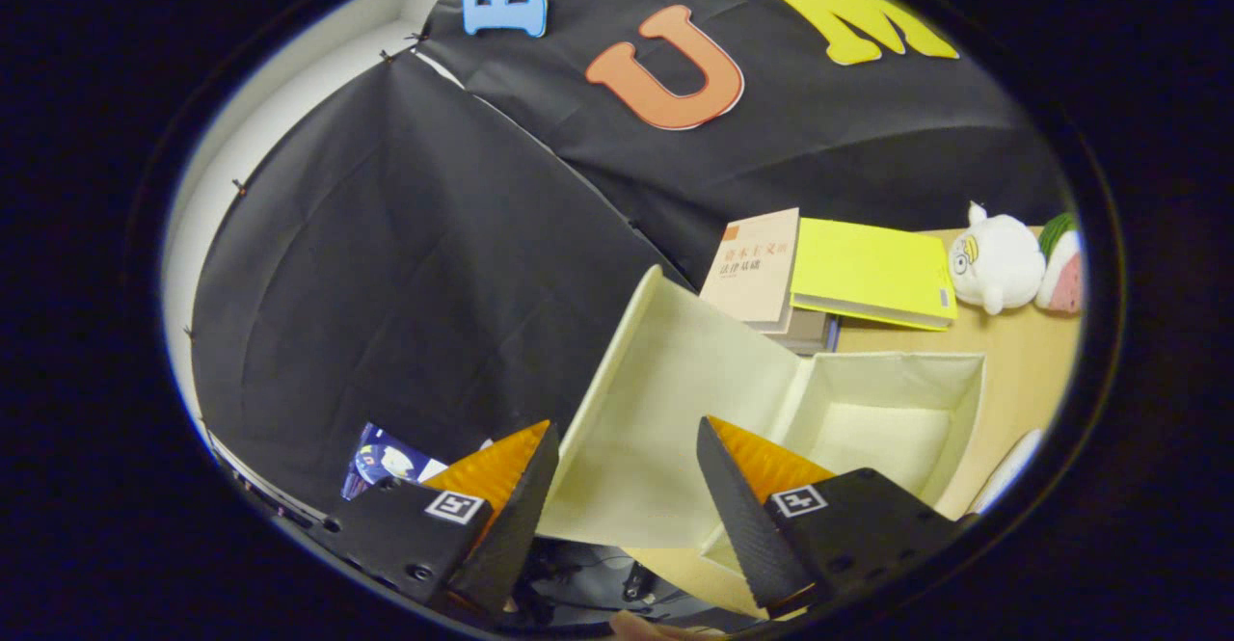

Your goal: Open the storage box then place both shoes into the box .Put the left shoe in first, then the right shoe, with the right side of both shoes facing outward in a uniform manner.

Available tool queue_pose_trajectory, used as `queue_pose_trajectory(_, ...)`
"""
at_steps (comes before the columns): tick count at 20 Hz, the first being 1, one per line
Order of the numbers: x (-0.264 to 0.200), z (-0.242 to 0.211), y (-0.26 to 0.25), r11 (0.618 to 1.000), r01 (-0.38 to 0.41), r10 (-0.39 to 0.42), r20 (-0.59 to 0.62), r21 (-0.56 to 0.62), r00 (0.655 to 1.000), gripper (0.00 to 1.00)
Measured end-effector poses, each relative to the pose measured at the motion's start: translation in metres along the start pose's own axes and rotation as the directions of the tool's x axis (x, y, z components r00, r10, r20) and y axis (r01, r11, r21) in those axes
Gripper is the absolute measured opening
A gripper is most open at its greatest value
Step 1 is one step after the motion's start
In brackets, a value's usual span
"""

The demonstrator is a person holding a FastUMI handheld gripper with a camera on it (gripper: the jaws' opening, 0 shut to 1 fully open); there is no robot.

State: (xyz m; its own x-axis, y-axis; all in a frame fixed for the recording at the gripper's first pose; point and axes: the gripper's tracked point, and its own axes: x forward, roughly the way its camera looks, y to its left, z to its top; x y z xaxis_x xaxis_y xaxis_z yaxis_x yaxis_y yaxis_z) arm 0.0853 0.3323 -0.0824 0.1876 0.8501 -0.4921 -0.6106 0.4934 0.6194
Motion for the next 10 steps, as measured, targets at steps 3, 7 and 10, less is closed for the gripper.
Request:
queue_pose_trajectory(3, -0.004, -0.005, -0.014, 0.998, 0.057, -0.057, 0.003, -0.016, 0.998, 1.00)
queue_pose_trajectory(7, -0.024, -0.012, -0.064, 0.961, 0.257, -0.255, 0.033, -0.104, 0.966, 1.00)
queue_pose_trajectory(10, -0.049, -0.019, -0.095, 0.910, 0.382, -0.370, 0.104, -0.158, 0.923, 1.00)
